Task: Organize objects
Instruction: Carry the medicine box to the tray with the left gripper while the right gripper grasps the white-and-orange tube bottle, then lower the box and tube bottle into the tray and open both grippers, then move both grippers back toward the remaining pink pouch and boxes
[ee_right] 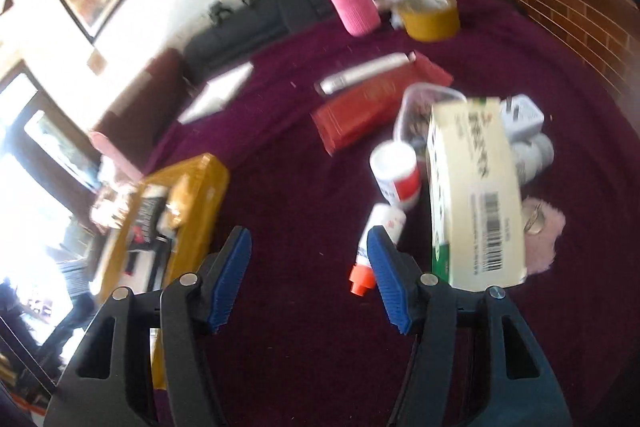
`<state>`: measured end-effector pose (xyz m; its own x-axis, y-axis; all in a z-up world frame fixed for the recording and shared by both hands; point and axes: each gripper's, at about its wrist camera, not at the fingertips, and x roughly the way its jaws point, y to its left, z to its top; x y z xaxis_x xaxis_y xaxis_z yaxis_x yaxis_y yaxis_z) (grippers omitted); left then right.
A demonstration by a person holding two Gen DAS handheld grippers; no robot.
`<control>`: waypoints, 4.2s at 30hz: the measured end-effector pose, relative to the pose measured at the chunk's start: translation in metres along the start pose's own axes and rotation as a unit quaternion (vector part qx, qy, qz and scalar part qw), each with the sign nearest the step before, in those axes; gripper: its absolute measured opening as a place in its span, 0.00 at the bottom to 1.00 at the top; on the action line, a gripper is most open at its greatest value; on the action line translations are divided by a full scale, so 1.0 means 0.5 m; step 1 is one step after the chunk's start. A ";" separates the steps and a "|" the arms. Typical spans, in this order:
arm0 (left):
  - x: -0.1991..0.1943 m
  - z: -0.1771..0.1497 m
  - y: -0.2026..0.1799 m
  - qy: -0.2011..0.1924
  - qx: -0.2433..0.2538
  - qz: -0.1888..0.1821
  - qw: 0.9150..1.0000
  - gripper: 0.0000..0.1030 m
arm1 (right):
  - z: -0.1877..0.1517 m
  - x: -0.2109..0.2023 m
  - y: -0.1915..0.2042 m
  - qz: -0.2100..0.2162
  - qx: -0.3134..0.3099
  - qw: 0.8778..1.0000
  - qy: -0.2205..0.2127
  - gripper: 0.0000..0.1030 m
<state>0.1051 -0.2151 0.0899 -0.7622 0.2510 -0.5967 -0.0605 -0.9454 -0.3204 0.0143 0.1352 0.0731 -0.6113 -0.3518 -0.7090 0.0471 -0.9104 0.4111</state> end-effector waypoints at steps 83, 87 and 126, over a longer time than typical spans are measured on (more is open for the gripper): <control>0.162 0.013 0.026 0.025 0.002 0.215 0.976 0.72 | -0.035 0.039 0.186 -0.034 -0.148 0.972 -0.178 0.46; 0.151 0.004 0.010 0.006 0.008 0.251 0.968 0.72 | -0.028 0.038 0.158 -0.031 -0.126 0.977 -0.170 0.46; 0.045 0.093 -0.036 -0.078 0.026 0.006 0.997 0.72 | -0.053 0.194 0.193 -0.100 -0.251 0.961 -0.059 0.51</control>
<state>0.0592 -0.2021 0.1166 -0.8533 0.2087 -0.4779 -0.0819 -0.9587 -0.2725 -0.0195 0.0072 0.0289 -0.7322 -0.1580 -0.6625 0.2763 -0.9580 -0.0768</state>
